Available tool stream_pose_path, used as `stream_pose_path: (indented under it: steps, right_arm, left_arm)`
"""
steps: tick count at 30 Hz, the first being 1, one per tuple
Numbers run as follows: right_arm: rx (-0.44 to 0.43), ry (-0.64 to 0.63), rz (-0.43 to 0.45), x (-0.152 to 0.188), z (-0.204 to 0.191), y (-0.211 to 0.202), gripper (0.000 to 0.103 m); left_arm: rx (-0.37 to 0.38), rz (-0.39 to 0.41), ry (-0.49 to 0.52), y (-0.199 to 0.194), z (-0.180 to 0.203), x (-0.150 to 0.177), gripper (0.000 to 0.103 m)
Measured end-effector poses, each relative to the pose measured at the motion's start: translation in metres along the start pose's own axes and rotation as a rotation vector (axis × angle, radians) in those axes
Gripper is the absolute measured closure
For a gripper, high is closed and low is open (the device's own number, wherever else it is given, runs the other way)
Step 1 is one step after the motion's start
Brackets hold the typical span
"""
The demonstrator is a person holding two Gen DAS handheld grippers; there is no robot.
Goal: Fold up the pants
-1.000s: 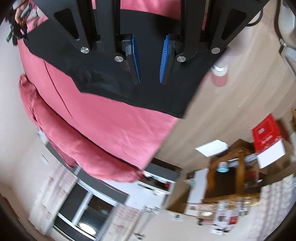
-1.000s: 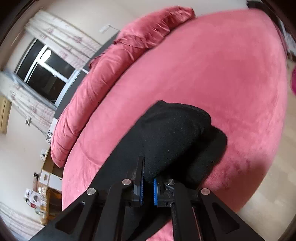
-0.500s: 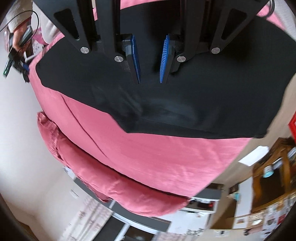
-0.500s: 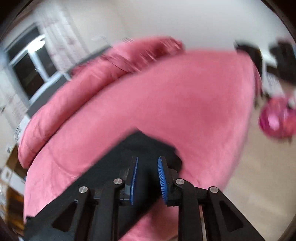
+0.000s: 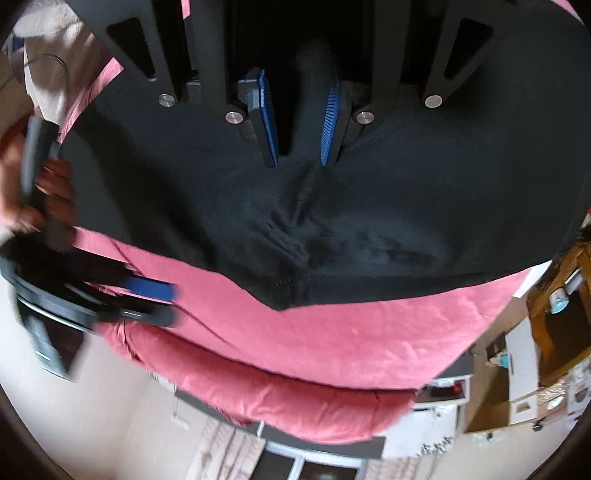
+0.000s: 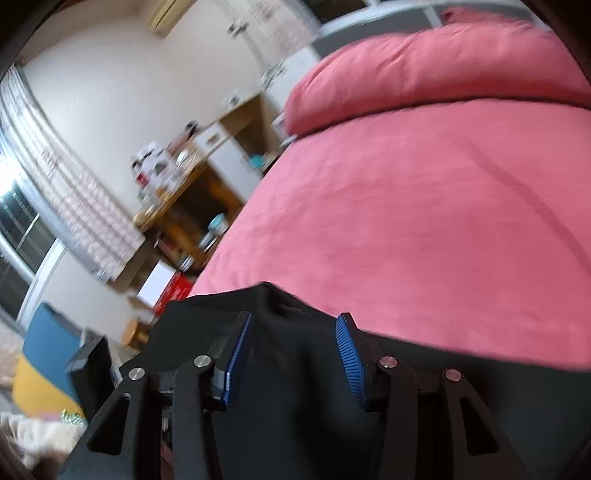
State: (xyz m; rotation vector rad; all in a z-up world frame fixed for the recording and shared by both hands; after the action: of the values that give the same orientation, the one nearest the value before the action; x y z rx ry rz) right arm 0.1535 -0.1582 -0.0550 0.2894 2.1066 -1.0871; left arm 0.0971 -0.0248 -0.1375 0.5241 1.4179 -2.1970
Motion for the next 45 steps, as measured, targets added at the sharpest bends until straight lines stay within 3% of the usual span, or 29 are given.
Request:
stream_pose_path:
  steps: [5, 7, 8, 10, 12, 14, 18, 20, 23, 25, 29, 31, 33, 36, 41, 45]
  right_arm:
    - [-0.051, -0.022, -0.170, 0.001, -0.009, 0.061, 0.056]
    - [-0.075, -0.032, -0.207, 0.002, -0.011, 0.077, 0.069]
    - [-0.062, -0.054, -0.226, 0.004, -0.013, 0.087, 0.087]
    - [0.041, -0.090, -0.246, 0.013, -0.015, 0.099, 0.092]
    - [0.111, -0.100, -0.193, 0.005, -0.013, 0.108, 0.095]
    - [0.177, -0.103, -0.179, 0.004, -0.005, 0.117, 0.095]
    - [0.168, -0.036, -0.098, 0.003, -0.001, 0.106, 0.092]
    - [0.230, -0.037, 0.002, -0.004, -0.001, 0.070, 0.084]
    - [0.242, -0.079, 0.109, -0.004, -0.016, 0.031, 0.083]
    - [0.240, -0.141, 0.075, 0.008, -0.028, 0.025, 0.083]
    - [0.197, -0.171, -0.034, 0.035, -0.039, 0.055, 0.087]
    - [0.242, -0.171, -0.079, 0.041, -0.028, 0.073, 0.087]
    - [0.290, -0.131, -0.135, 0.049, -0.008, 0.091, 0.101]
    - [0.246, -0.081, -0.079, 0.054, 0.005, 0.094, 0.103]
    - [0.209, -0.029, -0.051, 0.053, 0.012, 0.083, 0.102]
    - [0.206, 0.026, -0.005, 0.055, 0.000, 0.051, 0.082]
  left_arm:
    - [0.029, 0.050, -0.038, -0.005, -0.007, -0.009, 0.078]
    - [0.035, 0.057, -0.050, -0.004, -0.010, -0.010, 0.076]
    - [0.028, 0.046, -0.055, 0.000, -0.012, -0.010, 0.076]
    - [0.012, 0.038, -0.056, 0.005, -0.016, -0.011, 0.076]
    - [-0.006, 0.033, -0.039, 0.008, -0.018, -0.008, 0.076]
    - [-0.029, 0.032, -0.008, 0.012, -0.016, -0.006, 0.076]
    - [-0.015, 0.039, -0.009, 0.007, -0.013, -0.007, 0.076]
    - [0.024, 0.051, -0.061, -0.005, -0.014, -0.013, 0.076]
    - [0.042, 0.110, -0.157, -0.023, -0.027, -0.036, 0.074]
    - [0.015, 0.129, -0.203, -0.026, -0.041, -0.052, 0.074]
    - [-0.097, 0.136, -0.261, -0.023, -0.080, -0.071, 0.073]
    - [-0.211, 0.118, -0.279, -0.018, -0.109, -0.070, 0.073]
    - [-0.307, 0.121, -0.326, -0.017, -0.139, -0.067, 0.075]
    - [-0.260, 0.166, -0.343, -0.021, -0.151, -0.065, 0.075]
    - [-0.343, 0.194, -0.222, -0.025, -0.130, -0.059, 0.074]
    - [-0.224, 0.221, -0.238, -0.038, -0.106, -0.059, 0.074]
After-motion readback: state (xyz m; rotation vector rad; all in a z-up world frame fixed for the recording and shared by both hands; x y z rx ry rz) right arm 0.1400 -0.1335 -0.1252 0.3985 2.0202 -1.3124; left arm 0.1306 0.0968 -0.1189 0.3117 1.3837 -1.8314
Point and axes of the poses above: each gripper's, at about its wrist camera, not at the fingertips, and y roughly the way its jaws point, z to its right, x to its underside, the point moved 7 cm from there along y, roughly the way its jaws point, and after that the axes turned 13 degrees about -y, right-handed, at the moved point
